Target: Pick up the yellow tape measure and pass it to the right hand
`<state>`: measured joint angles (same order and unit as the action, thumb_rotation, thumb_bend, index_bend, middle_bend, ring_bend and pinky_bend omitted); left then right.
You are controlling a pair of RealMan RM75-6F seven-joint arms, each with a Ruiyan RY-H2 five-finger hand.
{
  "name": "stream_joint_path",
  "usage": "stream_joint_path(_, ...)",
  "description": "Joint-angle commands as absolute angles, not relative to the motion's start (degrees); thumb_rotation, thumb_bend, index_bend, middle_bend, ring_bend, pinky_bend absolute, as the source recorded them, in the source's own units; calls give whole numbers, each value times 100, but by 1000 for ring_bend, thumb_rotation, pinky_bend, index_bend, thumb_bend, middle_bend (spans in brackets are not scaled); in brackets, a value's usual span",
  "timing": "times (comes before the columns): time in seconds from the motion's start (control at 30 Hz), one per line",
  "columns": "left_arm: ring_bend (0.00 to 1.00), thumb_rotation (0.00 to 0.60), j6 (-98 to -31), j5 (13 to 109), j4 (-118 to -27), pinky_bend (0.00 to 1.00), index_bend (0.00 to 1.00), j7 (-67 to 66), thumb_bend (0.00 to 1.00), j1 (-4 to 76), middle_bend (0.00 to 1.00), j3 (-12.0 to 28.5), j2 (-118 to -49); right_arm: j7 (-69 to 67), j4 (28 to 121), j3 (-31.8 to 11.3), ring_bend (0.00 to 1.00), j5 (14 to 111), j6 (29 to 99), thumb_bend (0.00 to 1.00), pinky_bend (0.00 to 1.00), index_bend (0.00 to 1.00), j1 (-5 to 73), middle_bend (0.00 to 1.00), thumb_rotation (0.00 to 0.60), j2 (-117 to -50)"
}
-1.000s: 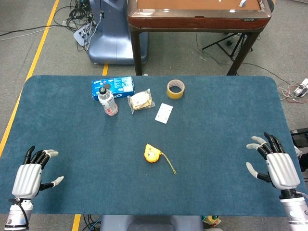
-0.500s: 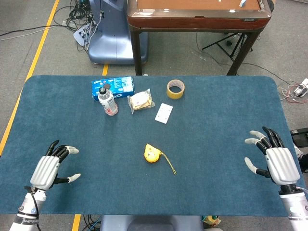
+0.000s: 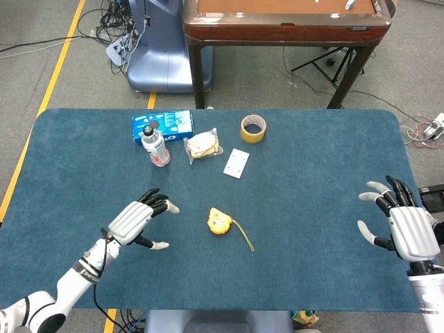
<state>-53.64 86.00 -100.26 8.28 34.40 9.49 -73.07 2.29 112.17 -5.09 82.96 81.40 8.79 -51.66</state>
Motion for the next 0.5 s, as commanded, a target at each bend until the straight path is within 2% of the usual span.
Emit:
stream_joint_path(0.03, 91, 600, -4831, 8407, -9905, 0, 269, 1022, 93, 3945, 285, 1133, -7572, 233, 11212, -517, 49, 8232, 8104, 399, 0, 324, 875, 197, 600, -5158)
stream_joint_path(0.3, 4, 600, -4010, 7957, -9478, 0, 221, 849, 80, 4752, 234, 1262, -8206, 218, 11166, -526, 49, 8116, 7978, 399, 0, 324, 898, 197, 600, -5143)
stream_joint_path(0.5, 0, 600, -3649, 7420, -9043, 0, 176, 358, 79, 5212, 180, 1301, -8693, 200, 11139, -509, 49, 8074, 7915, 399, 0, 324, 893, 197, 600, -5132)
